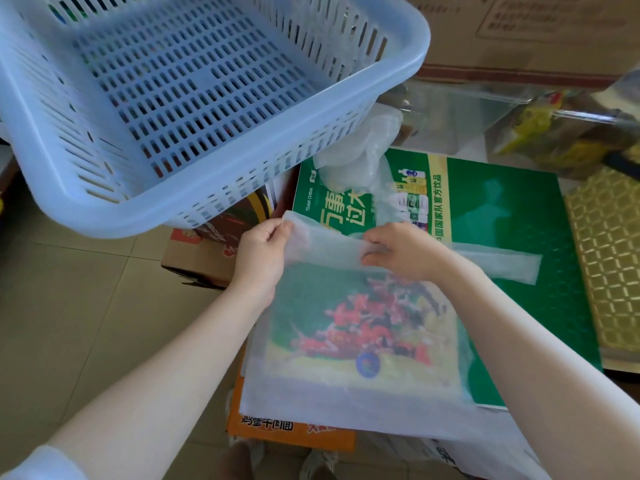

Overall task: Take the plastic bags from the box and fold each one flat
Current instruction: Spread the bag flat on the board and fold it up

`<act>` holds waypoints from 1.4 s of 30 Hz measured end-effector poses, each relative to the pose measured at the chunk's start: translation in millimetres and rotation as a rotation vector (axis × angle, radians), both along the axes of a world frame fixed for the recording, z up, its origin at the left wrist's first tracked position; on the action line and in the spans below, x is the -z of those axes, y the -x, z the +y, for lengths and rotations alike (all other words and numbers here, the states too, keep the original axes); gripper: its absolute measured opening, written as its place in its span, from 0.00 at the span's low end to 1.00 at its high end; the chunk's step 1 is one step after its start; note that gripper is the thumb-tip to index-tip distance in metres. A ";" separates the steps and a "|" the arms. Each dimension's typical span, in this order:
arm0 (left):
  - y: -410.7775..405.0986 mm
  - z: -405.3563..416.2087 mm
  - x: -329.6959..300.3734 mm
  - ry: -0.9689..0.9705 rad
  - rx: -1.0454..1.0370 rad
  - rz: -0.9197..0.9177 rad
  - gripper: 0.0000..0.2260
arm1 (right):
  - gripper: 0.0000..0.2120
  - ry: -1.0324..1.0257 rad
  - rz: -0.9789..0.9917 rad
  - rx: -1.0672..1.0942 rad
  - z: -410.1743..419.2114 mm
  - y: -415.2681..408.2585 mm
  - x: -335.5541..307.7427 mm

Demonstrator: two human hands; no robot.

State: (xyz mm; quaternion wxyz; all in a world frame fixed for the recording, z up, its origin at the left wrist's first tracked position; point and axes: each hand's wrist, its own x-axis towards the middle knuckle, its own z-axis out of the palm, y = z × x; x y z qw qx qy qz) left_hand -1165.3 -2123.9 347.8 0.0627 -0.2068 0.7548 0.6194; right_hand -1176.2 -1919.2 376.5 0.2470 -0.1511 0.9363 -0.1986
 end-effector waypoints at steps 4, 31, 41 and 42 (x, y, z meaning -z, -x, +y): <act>-5.0 -6.5 1.3 0.491 0.143 0.142 0.11 | 0.20 -0.058 0.080 0.122 27.6 -5.8 8.8; -12.9 60.9 35.8 1.195 0.735 0.185 0.38 | 0.17 -0.239 0.600 0.496 75.0 -56.9 42.2; -11.5 52.2 38.5 1.197 0.705 0.166 0.33 | 0.34 -0.252 0.291 0.254 31.1 -64.3 68.7; -11.1 51.0 38.6 1.207 0.718 0.158 0.33 | 0.35 -0.266 0.274 0.289 40.7 -68.2 68.2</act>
